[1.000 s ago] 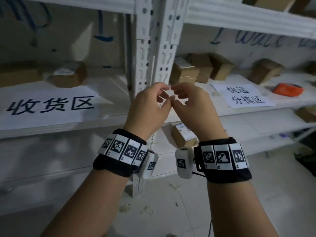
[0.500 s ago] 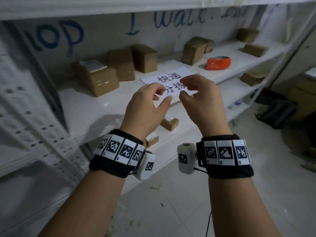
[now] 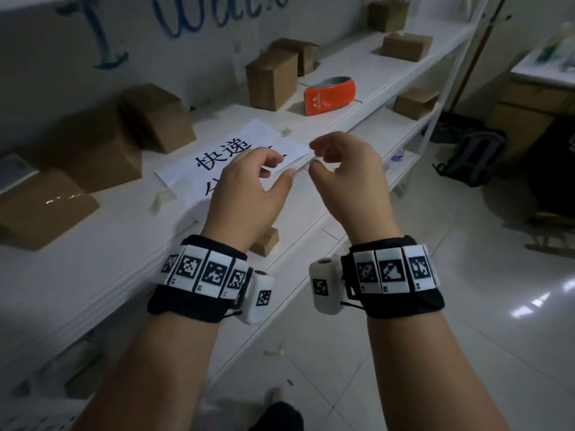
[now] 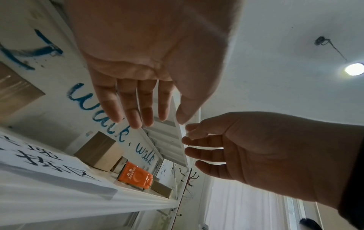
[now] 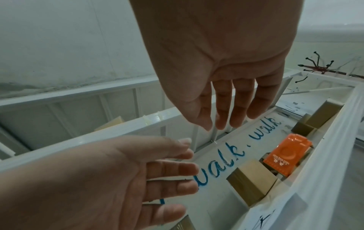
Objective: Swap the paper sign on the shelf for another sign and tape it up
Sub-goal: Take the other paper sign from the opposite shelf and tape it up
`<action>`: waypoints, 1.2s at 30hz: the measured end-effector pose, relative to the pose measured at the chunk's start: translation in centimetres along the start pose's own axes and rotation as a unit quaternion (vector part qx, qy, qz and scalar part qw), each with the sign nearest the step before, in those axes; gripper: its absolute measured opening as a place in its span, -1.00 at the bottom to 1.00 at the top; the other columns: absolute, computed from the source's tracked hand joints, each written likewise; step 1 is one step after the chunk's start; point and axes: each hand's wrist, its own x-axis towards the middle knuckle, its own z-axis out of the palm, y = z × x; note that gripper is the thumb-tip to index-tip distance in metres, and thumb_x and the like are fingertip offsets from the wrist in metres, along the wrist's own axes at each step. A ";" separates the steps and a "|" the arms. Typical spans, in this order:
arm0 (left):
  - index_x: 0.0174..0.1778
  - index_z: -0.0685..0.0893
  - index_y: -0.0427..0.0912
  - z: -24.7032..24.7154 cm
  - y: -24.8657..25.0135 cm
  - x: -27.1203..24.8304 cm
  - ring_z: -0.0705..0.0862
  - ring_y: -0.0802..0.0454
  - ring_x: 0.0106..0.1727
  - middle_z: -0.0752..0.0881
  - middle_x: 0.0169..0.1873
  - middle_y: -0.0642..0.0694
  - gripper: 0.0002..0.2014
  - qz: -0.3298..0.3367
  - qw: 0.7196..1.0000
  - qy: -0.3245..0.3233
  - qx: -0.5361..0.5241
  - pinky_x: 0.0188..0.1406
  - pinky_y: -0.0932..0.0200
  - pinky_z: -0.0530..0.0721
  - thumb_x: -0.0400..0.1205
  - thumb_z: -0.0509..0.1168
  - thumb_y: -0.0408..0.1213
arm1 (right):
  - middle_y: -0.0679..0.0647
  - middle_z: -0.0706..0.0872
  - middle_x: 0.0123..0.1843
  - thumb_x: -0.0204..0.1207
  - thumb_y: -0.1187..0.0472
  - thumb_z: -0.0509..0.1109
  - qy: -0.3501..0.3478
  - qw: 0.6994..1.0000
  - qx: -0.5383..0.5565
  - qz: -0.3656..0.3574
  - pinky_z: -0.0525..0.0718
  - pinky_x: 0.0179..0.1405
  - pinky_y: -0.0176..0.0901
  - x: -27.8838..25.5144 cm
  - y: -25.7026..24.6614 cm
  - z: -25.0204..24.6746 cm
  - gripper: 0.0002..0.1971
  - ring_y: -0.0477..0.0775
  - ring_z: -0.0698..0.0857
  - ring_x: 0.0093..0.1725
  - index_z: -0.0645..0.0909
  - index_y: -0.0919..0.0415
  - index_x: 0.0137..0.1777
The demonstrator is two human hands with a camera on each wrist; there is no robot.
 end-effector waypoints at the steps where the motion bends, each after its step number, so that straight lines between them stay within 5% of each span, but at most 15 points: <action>1: 0.35 0.75 0.01 0.5 -0.5 1.3 0.72 0.15 0.22 0.76 0.24 0.11 -0.73 0.001 1.000 0.000 -0.004 0.21 0.15 0.76 0.78 0.42 0.00 | -0.18 0.85 0.20 0.67 0.23 0.50 -0.003 1.000 -0.003 0.000 0.83 0.30 -0.09 1.2 0.3 0.7 -0.71 -0.13 0.79 0.24 0.81 0.00 0.34; 7: 0.34 0.74 0.00 2.4 -3.7 9.2 0.72 0.16 0.21 0.76 0.26 0.10 -0.73 -0.010 1.000 0.013 -0.010 0.20 0.17 0.75 0.78 0.42 0.00 | -0.11 0.87 0.22 0.68 0.24 0.50 -0.033 0.998 -0.039 -0.021 0.78 0.29 -0.16 9.1 1.8 5.9 -0.73 -0.09 0.80 0.25 0.82 0.03 0.33; 13: 0.28 0.76 -0.02 1.8 -5.6 15.4 0.75 0.10 0.20 0.78 0.20 0.08 -0.76 -0.017 0.999 0.036 -0.019 0.21 -0.02 0.81 0.77 0.42 -0.01 | 0.02 0.87 0.24 0.64 0.20 0.53 -0.082 0.993 -0.087 -0.002 0.80 0.31 0.04 16.3 3.5 9.3 -0.68 0.07 0.81 0.26 0.81 0.07 0.38; 20: 0.24 0.77 0.02 2.6 -5.9 19.4 0.77 0.13 0.15 0.79 0.14 0.14 -0.74 -0.051 0.997 0.050 -0.035 0.19 -0.07 0.83 0.72 0.47 0.05 | 0.24 0.79 0.50 0.62 0.05 0.55 -0.231 0.952 -0.193 0.057 0.71 0.54 0.16 22.0 6.8 13.2 -0.50 0.32 0.74 0.51 0.73 0.14 0.54; 24: 0.24 0.78 0.02 3.3 -5.7 20.3 0.80 0.16 0.13 0.81 0.11 0.16 -0.73 -0.084 0.994 0.064 -0.034 0.18 -0.02 0.83 0.72 0.47 0.07 | 0.26 0.89 0.20 0.61 0.04 0.51 -0.269 0.942 -0.186 0.066 0.86 0.32 0.26 24.2 7.5 14.4 -0.69 0.38 0.87 0.22 0.84 0.18 0.24; 27: 0.23 0.79 0.02 3.8 -5.6 20.7 0.83 0.17 0.10 0.82 0.08 0.16 -0.73 -0.107 0.990 0.084 -0.037 0.15 0.02 0.84 0.72 0.48 0.07 | 0.29 0.90 0.06 0.67 0.10 0.43 -0.278 0.938 -0.203 0.046 0.83 0.18 0.08 25.4 8.3 14.7 -0.78 0.38 0.88 0.13 0.84 0.20 0.09; 32: 0.22 0.80 -0.01 4.0 -5.2 20.5 0.83 0.17 0.07 0.83 0.07 0.14 -0.75 -0.132 0.982 0.135 -0.031 0.13 0.05 0.85 0.72 0.49 0.03 | 0.36 0.90 0.10 0.79 0.17 0.35 -0.289 0.942 -0.171 0.012 0.61 0.03 -0.07 26.2 8.3 14.0 -0.72 0.38 0.86 0.18 0.85 0.32 0.16; 36: 0.23 0.81 -0.03 4.0 -4.6 19.9 0.82 0.17 0.08 0.83 0.08 0.11 -0.74 -0.159 0.973 0.162 -0.036 0.14 0.07 0.86 0.73 0.49 0.01 | 0.33 0.92 0.14 0.82 0.15 0.39 -0.286 0.957 -0.057 -0.009 0.81 0.23 0.07 27.1 7.3 12.8 -0.75 0.38 0.87 0.20 0.82 0.30 0.25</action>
